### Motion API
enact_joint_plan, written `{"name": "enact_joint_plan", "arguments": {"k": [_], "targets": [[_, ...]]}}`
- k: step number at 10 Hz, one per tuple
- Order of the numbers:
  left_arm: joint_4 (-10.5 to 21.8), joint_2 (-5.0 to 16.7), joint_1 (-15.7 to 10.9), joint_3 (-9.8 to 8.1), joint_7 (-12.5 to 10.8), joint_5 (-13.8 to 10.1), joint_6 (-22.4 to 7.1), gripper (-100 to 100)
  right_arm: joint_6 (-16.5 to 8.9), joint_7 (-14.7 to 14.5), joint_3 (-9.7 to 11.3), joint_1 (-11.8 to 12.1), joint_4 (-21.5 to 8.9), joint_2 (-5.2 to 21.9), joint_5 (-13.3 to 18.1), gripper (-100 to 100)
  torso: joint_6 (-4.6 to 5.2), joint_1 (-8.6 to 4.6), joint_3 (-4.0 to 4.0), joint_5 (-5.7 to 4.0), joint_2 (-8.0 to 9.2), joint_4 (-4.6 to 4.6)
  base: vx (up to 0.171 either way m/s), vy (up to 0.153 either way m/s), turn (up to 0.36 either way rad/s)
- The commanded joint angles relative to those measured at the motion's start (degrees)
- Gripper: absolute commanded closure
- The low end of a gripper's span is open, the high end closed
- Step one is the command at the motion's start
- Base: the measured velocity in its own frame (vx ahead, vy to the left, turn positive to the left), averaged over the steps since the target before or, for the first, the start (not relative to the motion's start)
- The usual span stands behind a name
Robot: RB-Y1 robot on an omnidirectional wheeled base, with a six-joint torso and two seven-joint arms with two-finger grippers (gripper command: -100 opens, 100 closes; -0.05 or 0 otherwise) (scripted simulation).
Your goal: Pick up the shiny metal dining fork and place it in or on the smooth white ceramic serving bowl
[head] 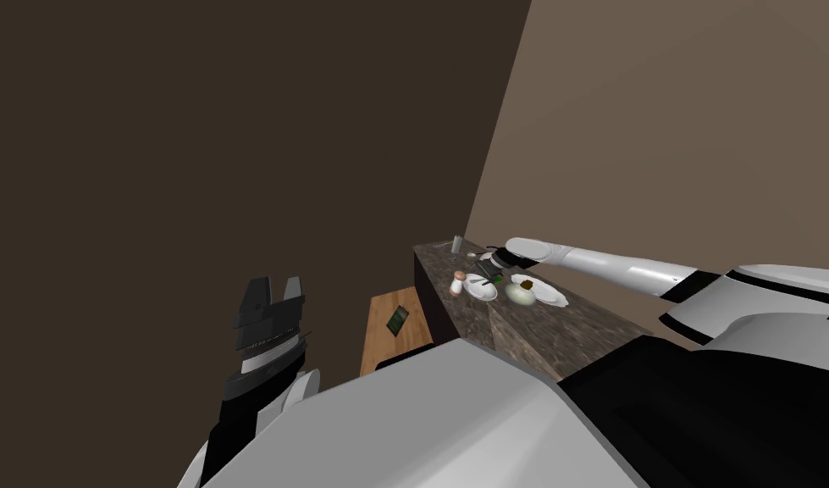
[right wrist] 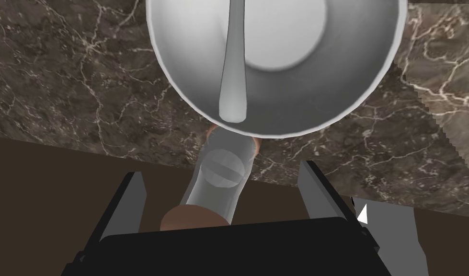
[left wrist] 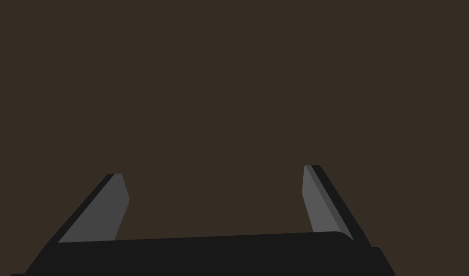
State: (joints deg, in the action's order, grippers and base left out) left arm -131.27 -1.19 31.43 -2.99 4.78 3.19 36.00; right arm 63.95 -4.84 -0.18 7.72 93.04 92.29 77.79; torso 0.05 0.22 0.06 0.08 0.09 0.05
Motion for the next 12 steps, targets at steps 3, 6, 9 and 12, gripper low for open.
{"name": "enact_joint_plan", "arguments": {"k": [3, 6, 9, 12], "targets": [[0.0, 0.0, 0.0, 0.0, 0.0, 0.0, 0.0, 0, 1.9, 1.9, 0.1, -1.8, 0.3, -1.2, 2.6, -100, 0.0, -0.06, 0.01, -0.02, 0.03, 0.0, 0.0, 0.0, 0.0], [0.0, 0.0, 0.0, 0.0, 0.0, 0.0, 0.0, 0, 1.9, 1.9, 0.1, -1.8, 0.3, -1.2, 2.6, -100, 0.01, -0.03, 0.0, -0.01, 0.01, 0.0, 0.002, 0.002, -0.007], [0.0, 0.0, 0.0, 0.0, 0.0, 0.0, 0.0, 0, 1.9, 1.9, 0.1, -1.8, 0.3, -1.2, 2.6, -100, 0.01, -0.06, 0.02, -0.02, 0.03, 0.0, 0.0, 0.0, 0.0], [0.0, 0.0, 0.0, 0.0, 0.0, 0.0, 0.0, 0, 6.4, 3.9, -2.5, -3.9, 1.7, -1.7, 3.1, -100, 0.01, 0.02, -0.01, 0.0, -0.02, -0.01, 0.009, 0.009, -0.03]]}}
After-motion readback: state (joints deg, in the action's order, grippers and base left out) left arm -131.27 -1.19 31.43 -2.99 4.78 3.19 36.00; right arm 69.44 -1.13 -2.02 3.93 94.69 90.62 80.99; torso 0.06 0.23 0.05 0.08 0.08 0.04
